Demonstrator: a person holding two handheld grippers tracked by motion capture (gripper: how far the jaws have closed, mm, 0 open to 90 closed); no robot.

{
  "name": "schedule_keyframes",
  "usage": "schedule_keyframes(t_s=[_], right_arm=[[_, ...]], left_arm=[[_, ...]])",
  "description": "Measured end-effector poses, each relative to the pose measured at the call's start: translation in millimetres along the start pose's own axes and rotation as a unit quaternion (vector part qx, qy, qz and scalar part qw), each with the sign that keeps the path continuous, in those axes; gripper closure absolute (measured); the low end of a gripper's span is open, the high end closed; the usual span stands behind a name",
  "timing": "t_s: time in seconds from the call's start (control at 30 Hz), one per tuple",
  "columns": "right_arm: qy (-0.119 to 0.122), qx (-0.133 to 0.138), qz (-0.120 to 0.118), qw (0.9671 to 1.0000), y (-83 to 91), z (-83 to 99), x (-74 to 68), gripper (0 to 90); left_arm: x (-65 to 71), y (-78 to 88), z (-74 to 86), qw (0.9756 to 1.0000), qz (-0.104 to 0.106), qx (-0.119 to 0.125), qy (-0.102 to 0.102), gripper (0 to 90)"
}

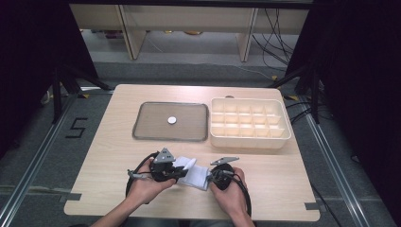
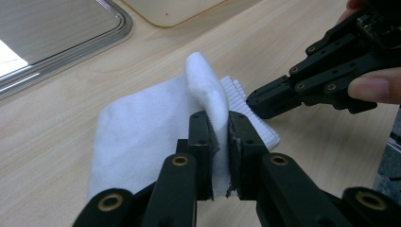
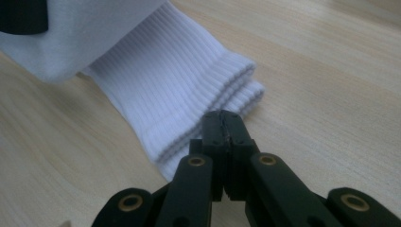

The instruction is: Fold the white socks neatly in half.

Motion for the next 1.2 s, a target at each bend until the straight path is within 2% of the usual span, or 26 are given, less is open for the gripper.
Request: schedule_keyframes(t_s=[0.03, 0.13, 0.17, 0.27, 0.33, 0.43, 0.5, 0.67, 0.7, 0.73, 0.93, 0.97, 1.1, 1.13, 1.17, 1.2], right_arm=[[0.001, 0.0, 0.0, 1.0, 0.1, -0.1, 0.1, 89.6], [0.003, -0.005, -0.005, 1.0, 0.1, 0.4, 0.1, 89.6], [0.003, -0.009, -0.007, 0.9999, 0.4, 0.7, -0.1, 89.6], [0.001, 0.0, 0.0, 1.0, -0.2, 0.1, -0.1, 89.6], [0.002, -0.007, -0.006, 1.0, 0.2, 0.6, -0.2, 89.6], [0.001, -0.007, -0.006, 1.0, 0.3, 0.7, -0.4, 89.6], [0.002, -0.008, -0.006, 1.0, 0.3, 0.7, -0.3, 89.6], [0.002, -0.008, -0.006, 0.9999, 0.3, 0.7, -0.4, 89.6], [0.002, -0.008, -0.006, 1.0, 0.3, 0.8, -0.4, 89.6], [0.002, -0.008, -0.006, 0.9999, 0.3, 0.8, -0.5, 89.6], [0.002, -0.007, -0.007, 1.0, 0.2, 0.8, -0.8, 89.6], [0.002, -0.007, -0.006, 1.0, 0.2, 0.8, -0.7, 89.6], [-0.001, -0.008, -0.006, 0.9999, 0.1, 1.2, -1.2, 89.6], [-0.002, -0.007, -0.006, 1.0, 0.0, 1.1, -1.3, 89.6], [-0.001, -0.007, -0.006, 1.0, 0.0, 1.0, -1.0, 89.6], [-0.004, -0.006, -0.007, 0.9999, -0.1, 0.9, -1.6, 89.6]], left_arm=[[0.9, -1.5, -0.3, 1.0, 0.0, 0.006, 0.006, 80.8], [0.8, -1.8, 0.8, 1.0, -0.002, -0.001, 0.002, 80.8], [2.0, -3.4, 0.1, 0.9999, -0.003, 0.006, 0.011, 80.8], [0.9, -3.3, 1.1, 1.0, 0.0, -0.004, -0.002, 80.8], [1.6, -4.5, 1.3, 1.0, -0.001, -0.003, 0.003, 80.8], [1.7, -5.4, 2.2, 1.0, -0.001, -0.008, -0.001, 80.8], [3.1, -7.3, 1.6, 1.0, -0.002, 0.0, 0.008, 80.7], [3.1, -9.2, 1.1, 1.0, -0.002, 0.002, 0.009, 80.8], [1.8, -7.9, 2.0, 1.0, -0.002, -0.008, 0.0, 80.8], [1.8, -8.0, 2.2, 1.0, -0.002, -0.01, -0.001, 80.8], [2.9, -10.2, 1.1, 1.0, -0.001, -0.009, -0.002, 80.8], [4.3, -11.4, -0.1, 1.0, -0.002, -0.002, 0.005, 80.8], [4.8, -11.1, -1.2, 1.0, 0.001, -0.008, -0.005, 80.8], [6.0, -12.5, -2.2, 1.0, 0.0, -0.001, 0.001, 80.7], [5.0, -11.6, -1.4, 0.9999, 0.002, -0.01, -0.01, 80.8], [5.9, -12.3, -1.7, 1.0, 0.002, -0.008, -0.006, 80.8]])
Point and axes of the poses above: each handheld gripper's, and its own axes: y roughly backward along the jaws, z roughly out of its underside, x roughly to its right, the point moved 7 cm from there along -y, roughly forward along the jaws, and after that the axes turned 4 degrees about x, right-handed, at the moved point
